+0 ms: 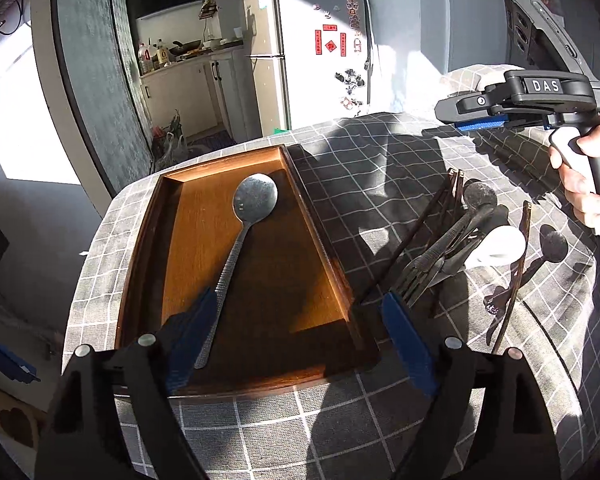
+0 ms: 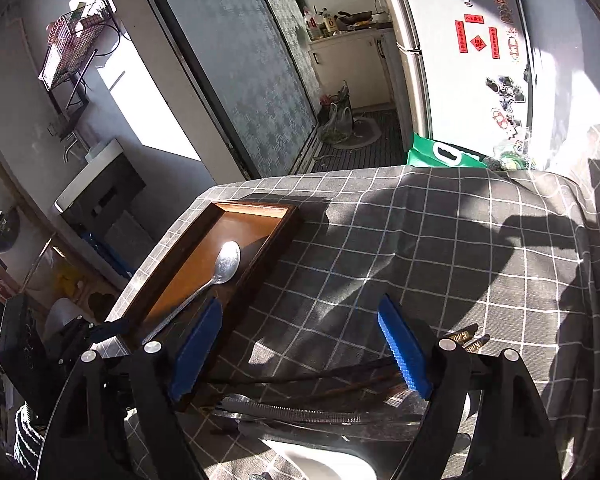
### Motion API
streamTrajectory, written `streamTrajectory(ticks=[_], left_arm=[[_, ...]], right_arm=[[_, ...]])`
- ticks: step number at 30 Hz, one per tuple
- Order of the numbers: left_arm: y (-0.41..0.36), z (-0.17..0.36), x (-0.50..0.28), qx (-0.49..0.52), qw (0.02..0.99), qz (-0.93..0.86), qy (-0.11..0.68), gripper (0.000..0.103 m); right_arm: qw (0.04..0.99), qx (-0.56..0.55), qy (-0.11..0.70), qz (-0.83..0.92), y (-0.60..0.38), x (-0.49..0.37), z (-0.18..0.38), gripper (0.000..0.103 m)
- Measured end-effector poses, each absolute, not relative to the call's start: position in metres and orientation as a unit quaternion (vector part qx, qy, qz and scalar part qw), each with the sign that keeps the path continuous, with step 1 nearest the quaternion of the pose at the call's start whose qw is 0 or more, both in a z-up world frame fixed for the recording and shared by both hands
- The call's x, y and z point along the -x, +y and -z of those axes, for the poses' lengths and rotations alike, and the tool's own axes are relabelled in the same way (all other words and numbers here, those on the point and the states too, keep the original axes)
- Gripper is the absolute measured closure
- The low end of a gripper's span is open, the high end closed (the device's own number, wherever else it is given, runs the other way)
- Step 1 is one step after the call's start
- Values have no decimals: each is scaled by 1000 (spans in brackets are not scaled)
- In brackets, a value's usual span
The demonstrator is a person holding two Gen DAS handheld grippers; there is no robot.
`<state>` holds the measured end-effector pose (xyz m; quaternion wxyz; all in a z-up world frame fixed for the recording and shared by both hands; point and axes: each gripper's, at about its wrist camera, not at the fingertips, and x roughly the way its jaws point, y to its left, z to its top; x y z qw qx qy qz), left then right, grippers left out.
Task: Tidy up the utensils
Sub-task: 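Grasp the white ceramic spoon by its handle with the left tool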
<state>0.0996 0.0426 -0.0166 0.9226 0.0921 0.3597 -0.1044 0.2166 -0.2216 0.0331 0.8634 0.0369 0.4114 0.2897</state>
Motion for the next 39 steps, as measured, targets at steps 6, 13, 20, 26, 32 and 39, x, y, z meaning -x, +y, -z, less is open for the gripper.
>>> streamTrajectory(ticks=[6,13,20,26,32,39], left_arm=[[-8,21,-92,-124,915,168,344,16],[-39,36,-91,-137,904,201,351,16],[-50,45,-92,-160,898,206,354,16],[-50,44,-93,-164,897,214,350,16],[-49,43,-94,-154,897,227,347,16],[-38,39,-96,-135,899,226,350,60]], right_arm=[[846,-69,446,-285,-272,-181,-4,45],[840,-41,479,-253,-261,-151,31,58],[837,-52,484,-249,-252,-155,42,79],[848,-52,450,-273,-256,-152,28,97],[854,-33,404,-326,-252,-137,-7,97],[855,17,386,-347,-226,-130,-34,97]])
